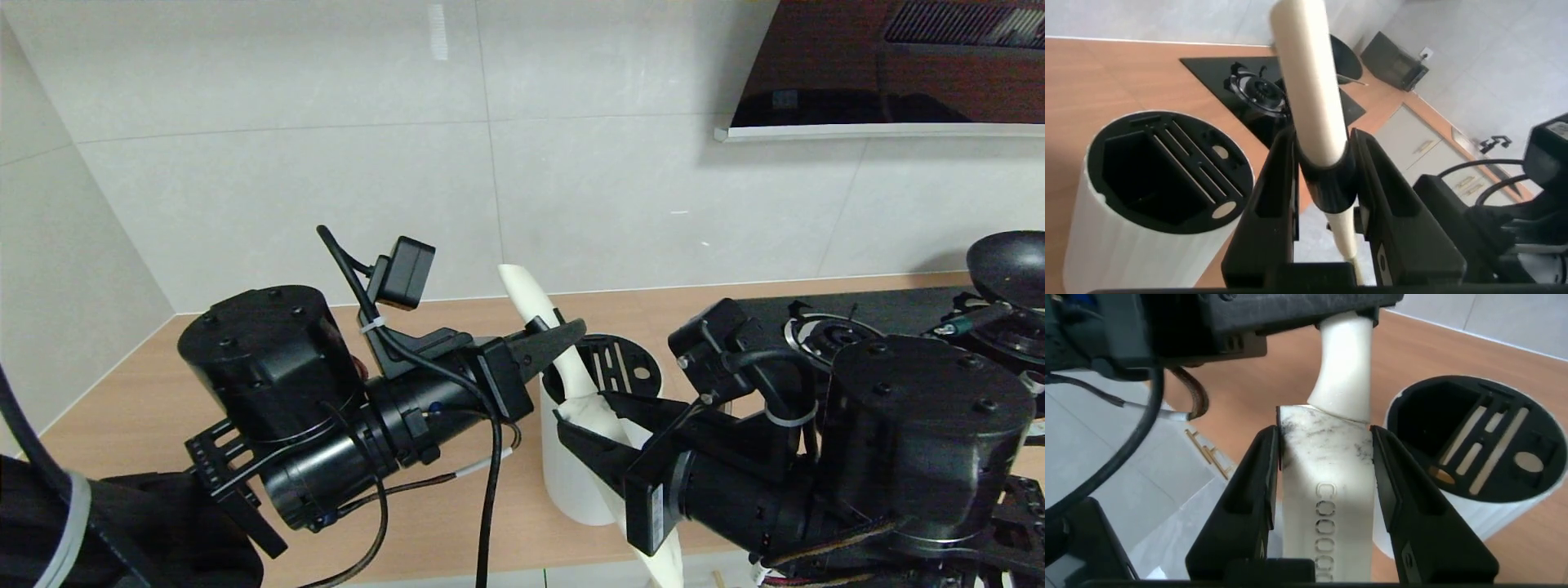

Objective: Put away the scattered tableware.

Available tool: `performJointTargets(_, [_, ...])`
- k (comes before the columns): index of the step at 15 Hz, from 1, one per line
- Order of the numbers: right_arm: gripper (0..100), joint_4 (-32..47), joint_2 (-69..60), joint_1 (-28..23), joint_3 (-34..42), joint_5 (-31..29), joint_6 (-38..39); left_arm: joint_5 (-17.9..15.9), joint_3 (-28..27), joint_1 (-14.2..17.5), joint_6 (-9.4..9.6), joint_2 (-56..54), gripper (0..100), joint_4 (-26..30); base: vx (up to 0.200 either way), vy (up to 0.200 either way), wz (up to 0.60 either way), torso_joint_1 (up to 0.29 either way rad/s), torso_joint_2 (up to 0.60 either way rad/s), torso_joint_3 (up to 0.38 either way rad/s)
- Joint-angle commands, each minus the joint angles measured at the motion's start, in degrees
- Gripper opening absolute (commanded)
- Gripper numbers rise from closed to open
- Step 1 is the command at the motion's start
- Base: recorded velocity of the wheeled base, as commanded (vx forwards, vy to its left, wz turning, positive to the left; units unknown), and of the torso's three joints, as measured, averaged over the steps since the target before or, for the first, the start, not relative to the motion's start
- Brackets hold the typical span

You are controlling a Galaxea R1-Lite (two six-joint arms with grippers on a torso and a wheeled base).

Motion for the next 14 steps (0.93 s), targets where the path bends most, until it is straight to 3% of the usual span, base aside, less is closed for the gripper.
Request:
performJointTargets(1, [0, -0.1, -0.1, 0.0, -0.1, -0.1, 0.0, 0.0, 0.0, 0.0, -0.05, -0.2, 0, 0.0, 0.0, 0.0, 0.0, 0.0, 0.0, 0.0])
performJointTargets(4, [0, -0.1, 0.0, 0.0, -0.1, -0.1, 0.1, 0.0, -0.1, 0.0, -0.13, -0.4, 0, -0.1, 0.0, 0.0, 0.0, 0.0, 0.0, 0.0])
performJointTargets(5, [100, -0.1, 0.0, 0.0, -0.1, -0.1, 0.2, 0.0, -0.1, 0.0, -0.13, -0.5, 0, -0.1, 0.0, 0.0, 0.0, 0.0, 0.0, 0.0])
performJointTargets(8, [100, -0.2, -0.2, -0.4, 0.0, -0.1, 0.1, 0.1, -0.2, 0.0, -0.05, -2.2, 0, -0.1, 0.0, 0.0, 0.0, 0.0, 0.0, 0.0])
performJointTargets(12, [100, -2.3, -4.7, -4.7, 0.2, 0.1, -0.3, 0.1, -1.5, 0.3, -0.05, -8.1, 0, 0.1, 0.0, 0.0, 0.0, 0.0, 0.0, 0.0])
performJointTargets(14, [100, -1.9, -7.1, -9.2, -0.1, 1.6, -1.1, -0.6, -4.5, 3.5, 2.85, -9.8, 0, 0.1, 0.0, 0.0, 0.0, 0.0, 0.0, 0.0])
